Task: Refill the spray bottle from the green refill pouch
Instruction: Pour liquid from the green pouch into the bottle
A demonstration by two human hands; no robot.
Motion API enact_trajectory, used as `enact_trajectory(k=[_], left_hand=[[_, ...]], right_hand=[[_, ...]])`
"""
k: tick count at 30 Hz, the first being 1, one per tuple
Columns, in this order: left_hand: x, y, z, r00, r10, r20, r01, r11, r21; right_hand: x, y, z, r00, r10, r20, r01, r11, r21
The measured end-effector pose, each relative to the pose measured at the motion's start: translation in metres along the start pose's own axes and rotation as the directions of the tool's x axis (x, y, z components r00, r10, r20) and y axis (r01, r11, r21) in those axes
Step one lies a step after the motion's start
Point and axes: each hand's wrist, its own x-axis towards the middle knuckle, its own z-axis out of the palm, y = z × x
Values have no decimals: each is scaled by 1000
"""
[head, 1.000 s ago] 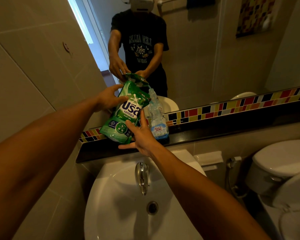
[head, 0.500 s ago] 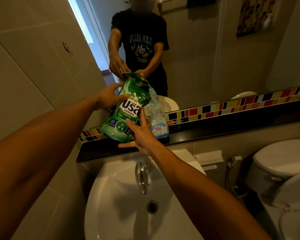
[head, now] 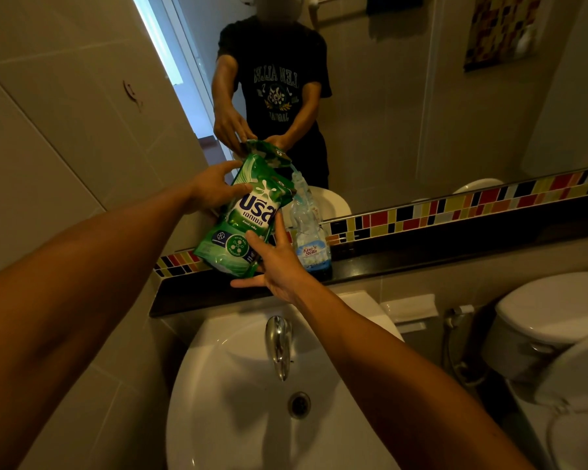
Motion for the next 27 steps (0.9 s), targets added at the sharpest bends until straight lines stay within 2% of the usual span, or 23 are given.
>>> enact_trajectory(k=[21,27], left_hand=[[2,-6,7,1000,-1,8,1,1000,-22],[1,-11,13,998,-49,34,51,995,-80]], right_hand=[[4,5,-8,1000,4,2,-4,1000,-8],[4,8,-15,1000,-6,-2,6,999,-39]])
